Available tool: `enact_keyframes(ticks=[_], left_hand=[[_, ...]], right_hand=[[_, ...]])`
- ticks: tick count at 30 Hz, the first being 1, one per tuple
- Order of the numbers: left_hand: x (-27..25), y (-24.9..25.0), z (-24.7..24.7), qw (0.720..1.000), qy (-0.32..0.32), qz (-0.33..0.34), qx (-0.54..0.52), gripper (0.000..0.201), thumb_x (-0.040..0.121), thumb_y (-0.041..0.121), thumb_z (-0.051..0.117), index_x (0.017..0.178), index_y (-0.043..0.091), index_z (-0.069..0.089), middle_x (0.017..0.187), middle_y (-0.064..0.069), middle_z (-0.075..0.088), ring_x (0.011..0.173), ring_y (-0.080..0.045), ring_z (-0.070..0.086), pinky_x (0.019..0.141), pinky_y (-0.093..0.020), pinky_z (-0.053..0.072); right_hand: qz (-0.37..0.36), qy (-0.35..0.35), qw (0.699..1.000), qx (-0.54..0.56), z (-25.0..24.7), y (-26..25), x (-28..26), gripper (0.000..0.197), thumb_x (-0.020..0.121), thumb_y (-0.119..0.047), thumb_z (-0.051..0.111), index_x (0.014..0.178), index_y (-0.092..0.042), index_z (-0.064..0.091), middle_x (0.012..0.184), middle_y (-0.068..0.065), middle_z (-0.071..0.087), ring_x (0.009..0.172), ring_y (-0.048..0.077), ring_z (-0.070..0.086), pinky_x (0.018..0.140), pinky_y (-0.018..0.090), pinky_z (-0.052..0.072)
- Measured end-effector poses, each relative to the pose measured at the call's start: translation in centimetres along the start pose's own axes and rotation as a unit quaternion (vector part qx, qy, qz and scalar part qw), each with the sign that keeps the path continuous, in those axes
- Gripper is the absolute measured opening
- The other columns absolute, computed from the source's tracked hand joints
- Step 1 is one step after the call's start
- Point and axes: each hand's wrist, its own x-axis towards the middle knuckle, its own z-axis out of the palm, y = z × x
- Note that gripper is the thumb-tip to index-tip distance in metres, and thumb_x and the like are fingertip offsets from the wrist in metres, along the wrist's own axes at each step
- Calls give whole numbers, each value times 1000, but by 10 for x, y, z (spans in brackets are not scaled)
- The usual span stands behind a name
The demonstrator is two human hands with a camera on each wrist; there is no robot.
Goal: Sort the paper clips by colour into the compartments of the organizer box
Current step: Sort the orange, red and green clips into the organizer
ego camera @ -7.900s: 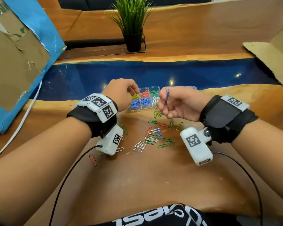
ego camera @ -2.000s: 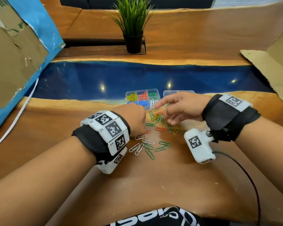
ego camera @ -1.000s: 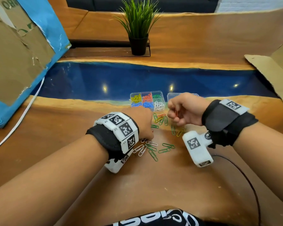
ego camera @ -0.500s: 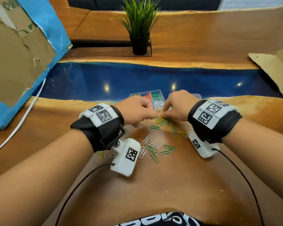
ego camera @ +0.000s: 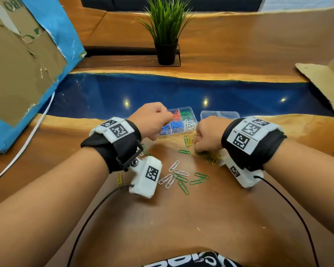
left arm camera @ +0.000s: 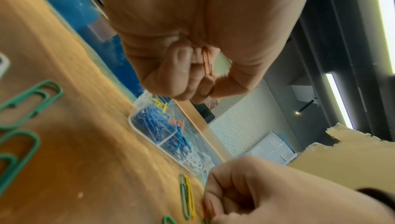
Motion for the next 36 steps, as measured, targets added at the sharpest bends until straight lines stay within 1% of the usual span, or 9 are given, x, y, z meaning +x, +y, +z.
enact_keyframes(ticks=[4,7,12,15,18,22,28,32,36], left_hand=[[5,-2,-3,999,-14,-30,-40,19,83,4,42,68,15,43,64,-3,40,47,-13,32,36,-17,26],[9,-1,-6,994,-13,-56,-98,18,88,4,43,72,11,46,67,-4,46,47,-13,37,35,-16,30],[17,11,-13,975,32,-82,-202,14,90,3,42,78,9,47,70,-6,48,52,-13,41,38,-16,39],[21,23,-12,970,50,-89,-219,6,91,8,46,90,6,52,79,-10,54,60,-17,49,52,-22,46],[28,34,-8,971,52,-104,-211,16,91,19,49,100,6,54,92,-13,56,71,-21,54,63,-25,50],[34,42,-2,970,43,-126,-205,29,92,29,49,110,6,54,102,-14,55,86,-25,49,72,-28,46],[35,43,3,972,3,-125,-201,36,94,38,43,112,9,54,122,-17,59,110,-30,54,99,-39,42],[31,42,3,973,3,-111,-204,37,94,40,43,109,9,56,116,-16,60,101,-27,56,79,-32,43],[32,35,0,975,25,-107,-191,44,94,41,43,125,11,53,122,-16,59,113,-30,55,97,-38,43]], right_hand=[[-13,-16,1000,14,-5,4,-1,18,81,-32,58,79,-14,60,74,2,56,75,21,54,63,27,44],[17,-35,988,148,-16,10,-1,19,84,-22,48,66,-15,47,64,3,49,59,23,46,51,23,36],[71,-59,831,549,-34,11,7,17,72,2,24,65,-8,36,60,13,43,47,18,33,39,16,29],[93,-40,789,606,-48,2,18,31,79,10,20,73,-9,44,65,11,43,50,17,38,39,18,37],[109,-31,784,611,-58,-8,29,28,87,6,28,82,-5,53,76,12,49,63,18,51,67,26,52],[129,-44,774,618,-66,-18,34,17,93,-9,41,101,-1,54,93,15,55,96,25,59,91,32,53],[122,-49,791,597,-68,-27,35,35,93,-17,42,122,1,49,118,23,59,108,30,61,94,34,52],[121,-24,822,556,-67,-30,33,39,94,-17,45,129,2,47,121,21,60,102,27,63,96,35,51],[80,23,843,531,-61,-27,35,39,93,-15,49,129,0,51,105,13,55,82,22,57,65,31,53]])
